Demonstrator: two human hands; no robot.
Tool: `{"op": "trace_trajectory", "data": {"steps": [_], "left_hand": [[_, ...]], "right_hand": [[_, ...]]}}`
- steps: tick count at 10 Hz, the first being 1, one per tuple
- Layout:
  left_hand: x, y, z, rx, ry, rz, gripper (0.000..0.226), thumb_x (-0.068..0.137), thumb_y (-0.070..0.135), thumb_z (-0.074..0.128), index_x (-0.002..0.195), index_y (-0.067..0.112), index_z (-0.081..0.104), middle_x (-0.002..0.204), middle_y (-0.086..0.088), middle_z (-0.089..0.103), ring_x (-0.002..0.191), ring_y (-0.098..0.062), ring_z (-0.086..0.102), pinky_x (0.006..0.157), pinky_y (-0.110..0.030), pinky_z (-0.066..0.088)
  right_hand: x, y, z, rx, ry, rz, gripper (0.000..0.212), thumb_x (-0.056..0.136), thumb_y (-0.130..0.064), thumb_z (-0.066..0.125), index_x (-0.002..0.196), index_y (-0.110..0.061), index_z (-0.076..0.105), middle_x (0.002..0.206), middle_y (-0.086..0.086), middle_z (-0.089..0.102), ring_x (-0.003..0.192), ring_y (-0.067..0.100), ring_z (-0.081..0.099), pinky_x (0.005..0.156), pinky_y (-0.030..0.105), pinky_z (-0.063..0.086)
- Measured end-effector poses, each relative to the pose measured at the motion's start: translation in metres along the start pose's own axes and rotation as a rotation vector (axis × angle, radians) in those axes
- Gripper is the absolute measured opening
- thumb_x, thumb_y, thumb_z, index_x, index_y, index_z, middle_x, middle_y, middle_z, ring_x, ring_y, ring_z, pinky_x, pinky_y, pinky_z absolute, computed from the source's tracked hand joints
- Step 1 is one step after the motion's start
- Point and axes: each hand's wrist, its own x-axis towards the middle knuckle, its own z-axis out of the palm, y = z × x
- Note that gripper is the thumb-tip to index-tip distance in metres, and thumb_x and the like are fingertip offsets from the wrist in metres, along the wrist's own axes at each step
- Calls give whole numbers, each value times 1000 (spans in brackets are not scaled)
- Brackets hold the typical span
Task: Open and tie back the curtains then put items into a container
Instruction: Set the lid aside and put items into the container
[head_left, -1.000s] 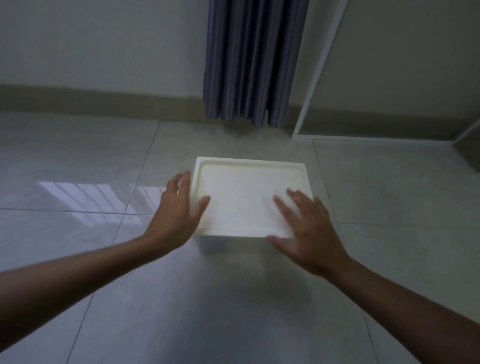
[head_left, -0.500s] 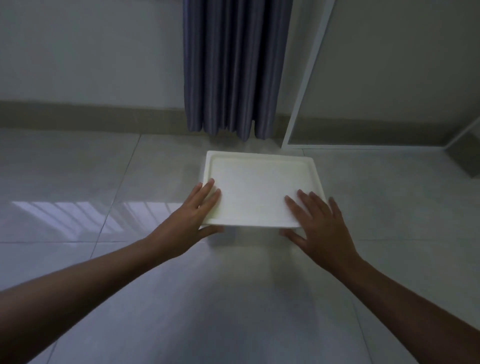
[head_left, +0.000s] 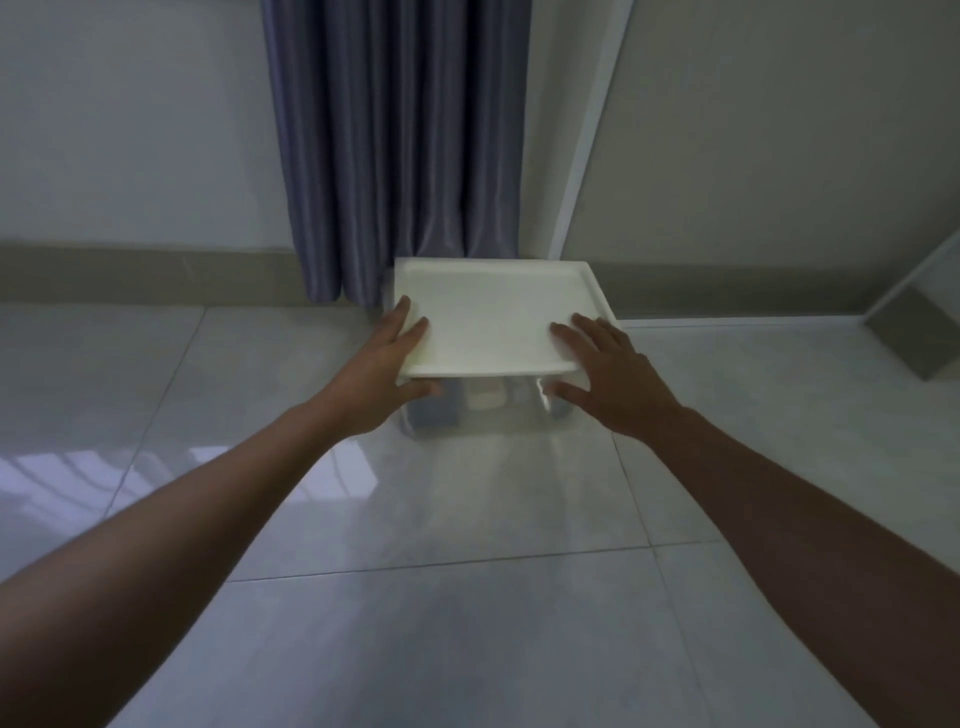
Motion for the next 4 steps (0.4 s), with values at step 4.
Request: {"op": "trace_trajectory", "data": {"steps": [4], "left_hand": [[23,-7,-11,43,-8,-23,92,82,38,69,151,13,13,160,-2,-7,147,-17,-3,115,-23,0]], "right_hand": [[22,3,6,-40,27,19,84,86,-57,57,152,-32,12,162,2,9,148,26,8,113,62,21]]}}
